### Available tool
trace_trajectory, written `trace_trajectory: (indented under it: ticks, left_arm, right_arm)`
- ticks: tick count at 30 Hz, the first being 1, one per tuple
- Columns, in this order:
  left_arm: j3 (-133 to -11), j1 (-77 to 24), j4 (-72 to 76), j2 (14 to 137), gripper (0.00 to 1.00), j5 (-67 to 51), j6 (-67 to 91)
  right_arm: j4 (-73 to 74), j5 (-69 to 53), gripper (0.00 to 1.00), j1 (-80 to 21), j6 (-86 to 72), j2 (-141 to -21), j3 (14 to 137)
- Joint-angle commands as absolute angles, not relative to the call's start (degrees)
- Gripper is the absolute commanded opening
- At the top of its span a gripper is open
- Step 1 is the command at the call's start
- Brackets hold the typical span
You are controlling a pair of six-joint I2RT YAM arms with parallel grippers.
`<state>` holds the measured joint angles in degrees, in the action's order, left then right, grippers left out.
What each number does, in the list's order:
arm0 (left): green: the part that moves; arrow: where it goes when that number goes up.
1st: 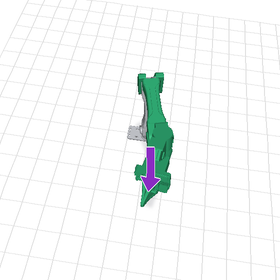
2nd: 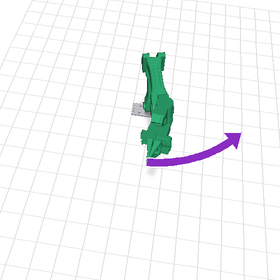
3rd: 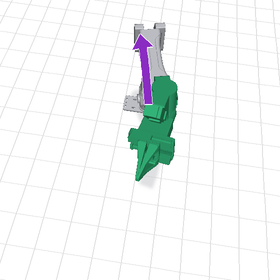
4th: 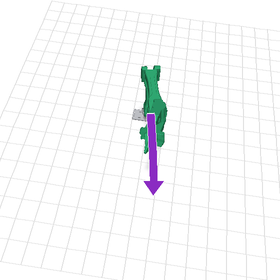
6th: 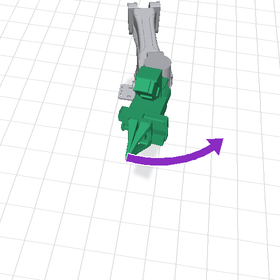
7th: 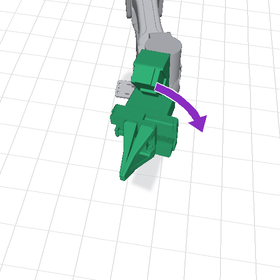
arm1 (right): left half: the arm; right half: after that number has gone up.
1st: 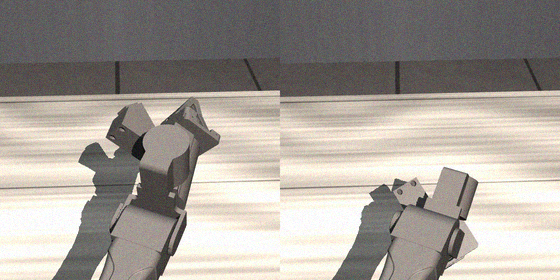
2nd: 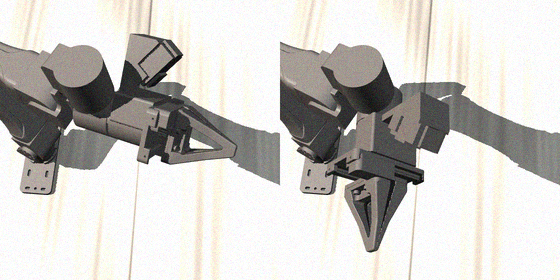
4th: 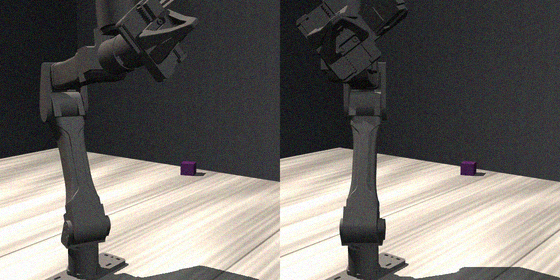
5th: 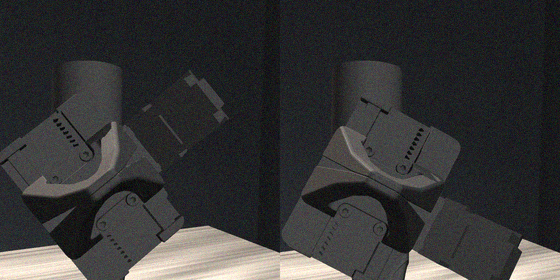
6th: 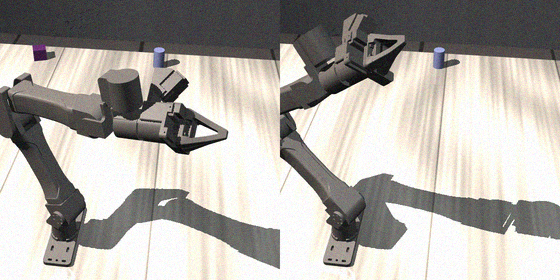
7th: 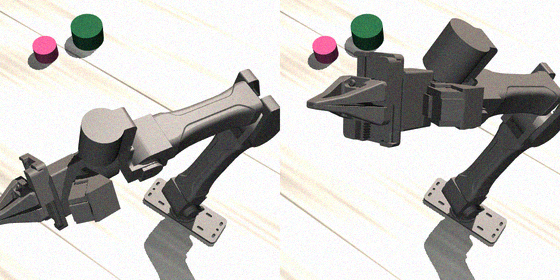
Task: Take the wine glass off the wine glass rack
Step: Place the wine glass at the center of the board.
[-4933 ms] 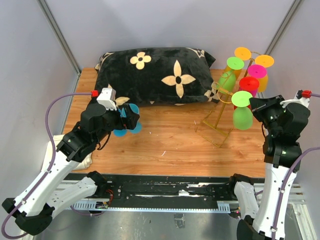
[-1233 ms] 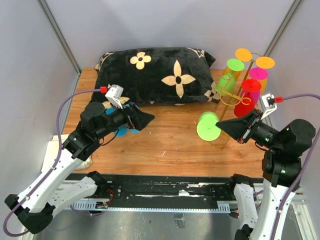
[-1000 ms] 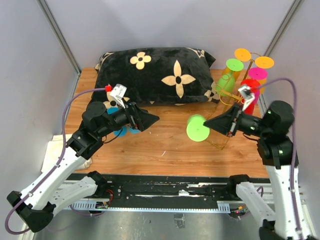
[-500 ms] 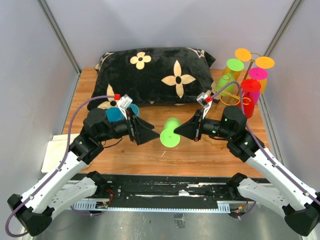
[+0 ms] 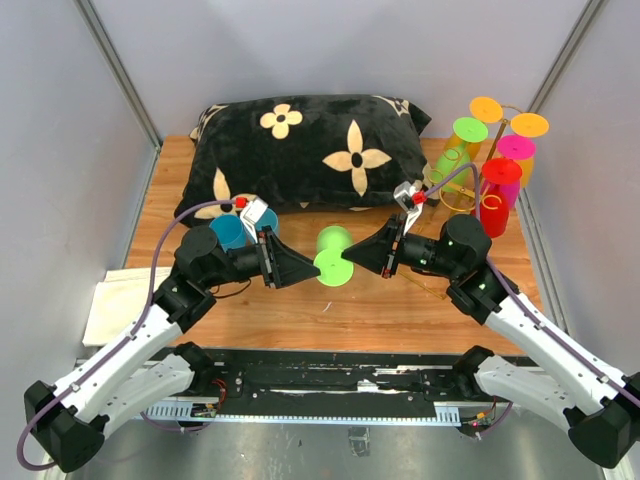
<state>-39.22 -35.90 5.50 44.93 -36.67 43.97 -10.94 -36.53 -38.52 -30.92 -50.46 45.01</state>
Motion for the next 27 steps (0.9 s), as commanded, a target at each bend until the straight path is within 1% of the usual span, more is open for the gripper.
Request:
trace_trajectory:
  ticks: [1,3,4,9,10,12,17,19,21,24,27]
  left_arm:
    - [-35.57,-36.09,15.98,44.94,0.36,-37.01,48.94]
    - [-35.09,-36.42,17.01,45.64,0.33,-37.29,49.2]
    - [-35.15,-36.51,16.86,45.98,0.3,-37.35,48.94]
    - [-35.42,-36.65,16.84,46.07,0.09,-36.39,48.16]
    - [-35.42,-36.65,16.8,45.85,0.02,-36.0,47.78]
    - [-35.42,-36.65,16.35,45.01,0.01,-35.35,46.81]
    - [-35.71,-36.65,14.52,43.02,0.0,-34.37,43.23]
    - [-35.69,-36.65,13.24,42.22,0.0,-33.43,41.83]
    - [-35.63,-36.65,12.88,41.5,0.01,-33.12,41.0]
    - [-35.68,-36.65,12.87,40.8,0.0,-33.14,40.24]
    - [-35.75,-36.65,12.41,40.21,0.0,-32.69,39.58]
  right_arm:
    - [-15.73,-38.66,0.01,-39.2,-31.73,-49.92,44.2]
    - [-15.88,-39.33,0.01,-39.2,-31.73,-49.89,44.19]
    - [-15.89,-39.51,0.01,-39.14,-31.68,-49.84,44.1]
    - [-16.02,-41.09,0.02,-39.19,-31.8,-50.65,44.28]
    - [-16.19,-41.73,0.03,-39.2,-31.74,-50.92,44.2]
    - [-15.87,-42.36,0.08,-39.2,-31.42,-51.2,44.05]
    - [-8.14,-46.18,0.35,-39.2,-26.81,-51.68,45.87]
    - [-7.7,-47.71,0.42,-39.28,-27.06,-52.49,46.04]
    - [-7.46,-48.26,0.43,-39.48,-28.12,-53.41,46.43]
    - [-8.01,-48.18,0.42,-40.94,-28.48,-55.08,47.32]
    - [-9.81,-45.16,0.36,-42.35,-29.11,-56.45,48.1]
